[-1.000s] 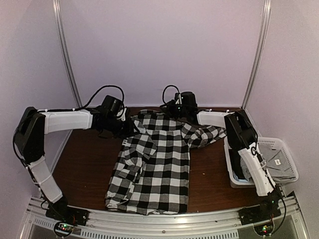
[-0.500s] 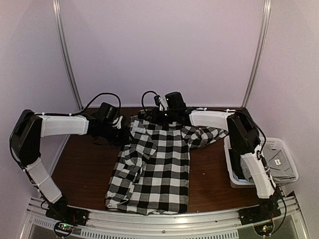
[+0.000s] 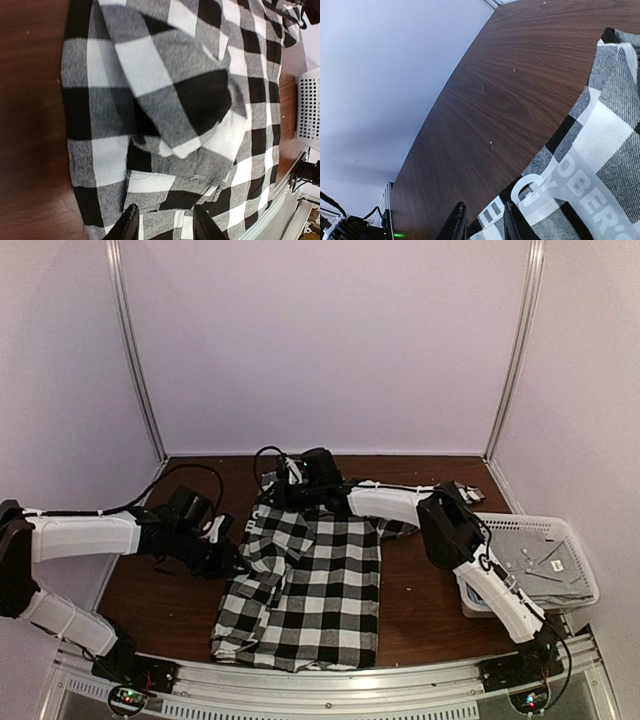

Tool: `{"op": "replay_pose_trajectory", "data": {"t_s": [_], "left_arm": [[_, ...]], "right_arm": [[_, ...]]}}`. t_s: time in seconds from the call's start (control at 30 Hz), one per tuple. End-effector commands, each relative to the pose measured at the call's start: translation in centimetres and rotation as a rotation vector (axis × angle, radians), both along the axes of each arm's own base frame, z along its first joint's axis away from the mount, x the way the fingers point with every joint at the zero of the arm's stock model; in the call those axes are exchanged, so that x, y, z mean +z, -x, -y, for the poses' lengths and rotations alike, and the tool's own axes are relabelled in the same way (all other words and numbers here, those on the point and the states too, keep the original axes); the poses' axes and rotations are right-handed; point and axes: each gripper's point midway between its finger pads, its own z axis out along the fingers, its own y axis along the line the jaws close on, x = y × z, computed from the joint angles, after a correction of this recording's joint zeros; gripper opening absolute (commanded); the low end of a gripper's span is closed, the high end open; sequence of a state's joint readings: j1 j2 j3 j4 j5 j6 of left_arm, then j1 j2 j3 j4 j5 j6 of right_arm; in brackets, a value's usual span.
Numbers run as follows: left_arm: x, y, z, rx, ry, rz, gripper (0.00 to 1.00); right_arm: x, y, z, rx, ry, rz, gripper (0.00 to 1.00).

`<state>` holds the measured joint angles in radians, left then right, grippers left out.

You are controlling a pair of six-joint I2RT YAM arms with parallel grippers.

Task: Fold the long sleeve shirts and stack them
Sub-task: Adjust the 1/3-folded shirt at the center of the board.

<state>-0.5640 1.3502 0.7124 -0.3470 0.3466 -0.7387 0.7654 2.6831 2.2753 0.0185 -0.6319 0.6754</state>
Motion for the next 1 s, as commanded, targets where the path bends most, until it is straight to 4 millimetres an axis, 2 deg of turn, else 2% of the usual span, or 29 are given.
{"op": "replay_pose_trajectory", "data": {"t_s": [0.0,0.13,0.33,0.6,0.97], "left_arm": [[-1.2,1.9,0.3,-0.026,-0.005,-0.044,0.39],[-2.1,2.0,0.7,-0.036,-0.024,-0.063,0.40],[-3.0,1.9,0.3,-0.025,-0.072,-0.075,0.40],[-4.2,2.1,0.2,-0.036,-0.112,-0.095,0.40],[-4.7,1.7,-0.1,-0.020,-0.176,-0.088,0.39]], "right_arm": [[0.7,-2.1,-0.4,-0.052,-0.094,0.020,0.26],[-0.4,-4.0,0.2,-0.135,-0.119,-0.002,0.24],[-2.5,-6.9,2.2,-0.261,-0.137,-0.072,0.22],[-3.9,-7.8,3.1,-0.289,-0.149,-0.117,0.22],[-4.0,-7.8,3.1,-0.277,-0.168,-0.135,0.22]]}}
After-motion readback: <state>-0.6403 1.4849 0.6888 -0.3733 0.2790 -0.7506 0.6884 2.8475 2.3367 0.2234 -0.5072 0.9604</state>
